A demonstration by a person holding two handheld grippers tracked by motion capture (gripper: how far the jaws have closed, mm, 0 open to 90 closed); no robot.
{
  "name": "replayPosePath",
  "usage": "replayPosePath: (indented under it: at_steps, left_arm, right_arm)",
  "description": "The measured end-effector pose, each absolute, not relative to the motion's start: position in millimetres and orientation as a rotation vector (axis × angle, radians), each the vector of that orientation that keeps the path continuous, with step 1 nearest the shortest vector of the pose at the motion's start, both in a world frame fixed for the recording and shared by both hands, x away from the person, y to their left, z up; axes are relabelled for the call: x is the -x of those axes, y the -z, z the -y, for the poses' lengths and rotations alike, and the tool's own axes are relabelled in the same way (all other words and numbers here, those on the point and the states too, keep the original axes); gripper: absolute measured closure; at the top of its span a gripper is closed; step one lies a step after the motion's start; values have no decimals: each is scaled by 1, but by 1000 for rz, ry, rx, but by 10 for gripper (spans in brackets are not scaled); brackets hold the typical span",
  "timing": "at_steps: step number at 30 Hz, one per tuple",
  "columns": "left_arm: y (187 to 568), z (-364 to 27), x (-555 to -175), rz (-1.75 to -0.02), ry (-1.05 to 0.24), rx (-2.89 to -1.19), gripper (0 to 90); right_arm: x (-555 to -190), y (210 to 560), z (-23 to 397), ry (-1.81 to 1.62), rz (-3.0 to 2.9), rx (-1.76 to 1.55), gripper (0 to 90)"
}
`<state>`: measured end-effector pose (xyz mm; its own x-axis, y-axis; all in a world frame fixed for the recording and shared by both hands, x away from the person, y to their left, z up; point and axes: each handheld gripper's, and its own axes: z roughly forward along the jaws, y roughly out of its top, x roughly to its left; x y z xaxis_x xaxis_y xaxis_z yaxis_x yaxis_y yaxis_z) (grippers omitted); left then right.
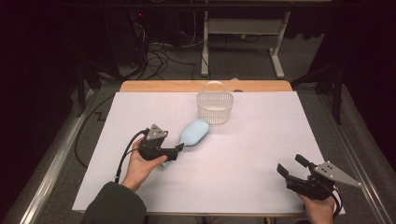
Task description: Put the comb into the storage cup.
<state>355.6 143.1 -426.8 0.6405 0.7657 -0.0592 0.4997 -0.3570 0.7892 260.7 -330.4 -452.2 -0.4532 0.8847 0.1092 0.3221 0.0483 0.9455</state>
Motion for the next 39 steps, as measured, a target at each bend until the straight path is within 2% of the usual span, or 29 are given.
replayPosePath:
  at_steps: [18, 23, 29, 32, 33, 39]
  left_arm:
    - [423, -119, -381, -1036, -332, -2273, 226]
    - [424, -114, -385, -1050, -349, -2335, 228]
    - [428, -111, -390, -1057, -342, -2387, 257]
    - [430, -110, -391, -1052, -350, -2403, 293]
    - [431, -110, -391, -1050, -348, -2409, 337]
    - [435, -110, -395, -1056, -287, -2442, 378]
  right_arm:
    - [-261, 452, 332, -1425, -1812, -1212, 181]
    - [-261, 452, 331, -1426, -1818, -1207, 182]
    - [-262, 453, 332, -1428, -1821, -1206, 183]
    - [-262, 453, 331, -1425, -1823, -1206, 183]
    - [-262, 453, 331, -1424, -1824, -1207, 183]
    - [-262, 453, 331, -1422, -1824, -1208, 183]
